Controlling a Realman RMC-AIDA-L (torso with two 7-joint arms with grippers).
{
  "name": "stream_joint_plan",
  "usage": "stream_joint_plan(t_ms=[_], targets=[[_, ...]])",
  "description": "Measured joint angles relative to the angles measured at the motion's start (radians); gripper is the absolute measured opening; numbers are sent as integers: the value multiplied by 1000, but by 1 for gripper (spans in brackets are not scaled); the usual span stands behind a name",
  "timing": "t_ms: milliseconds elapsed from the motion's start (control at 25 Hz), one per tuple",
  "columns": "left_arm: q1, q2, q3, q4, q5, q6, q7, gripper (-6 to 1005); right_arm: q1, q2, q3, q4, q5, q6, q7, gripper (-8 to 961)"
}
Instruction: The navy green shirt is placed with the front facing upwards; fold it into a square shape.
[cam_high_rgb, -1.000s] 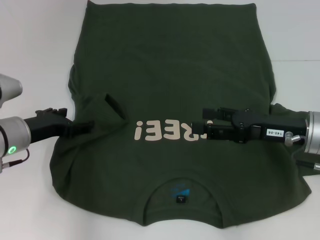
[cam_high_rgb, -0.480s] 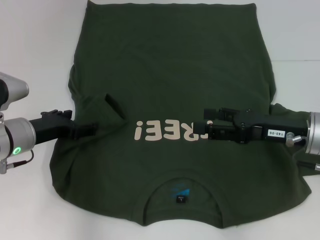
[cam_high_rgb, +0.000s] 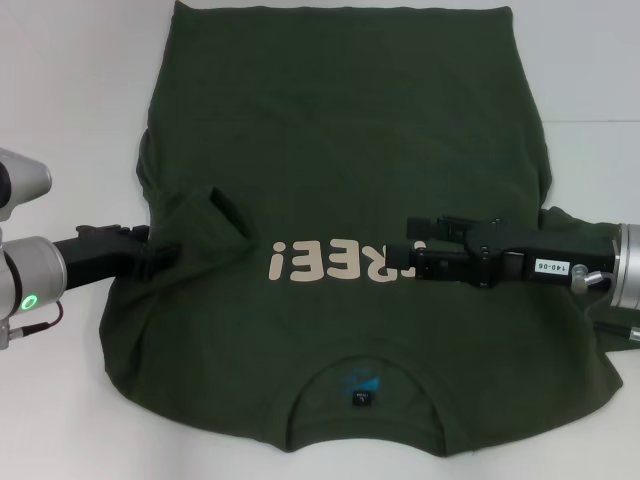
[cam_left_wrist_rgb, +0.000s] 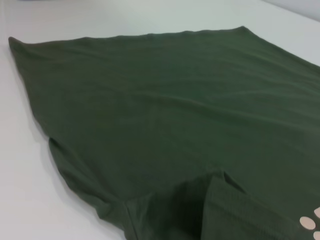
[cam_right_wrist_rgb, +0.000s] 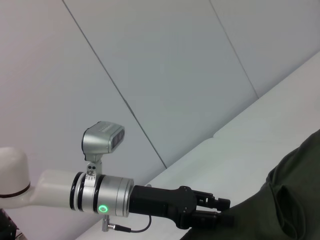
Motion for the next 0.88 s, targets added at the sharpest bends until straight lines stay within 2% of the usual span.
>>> stream_joint_plan(t_ms=[800,880], targets=[[-4,0,1,-3,19,15,-15,34,-2,2,-3,0,0,-4,0,868],[-3,0,-1,8,19,41,-26,36,-2,2,-3,0,0,-4,0,867]])
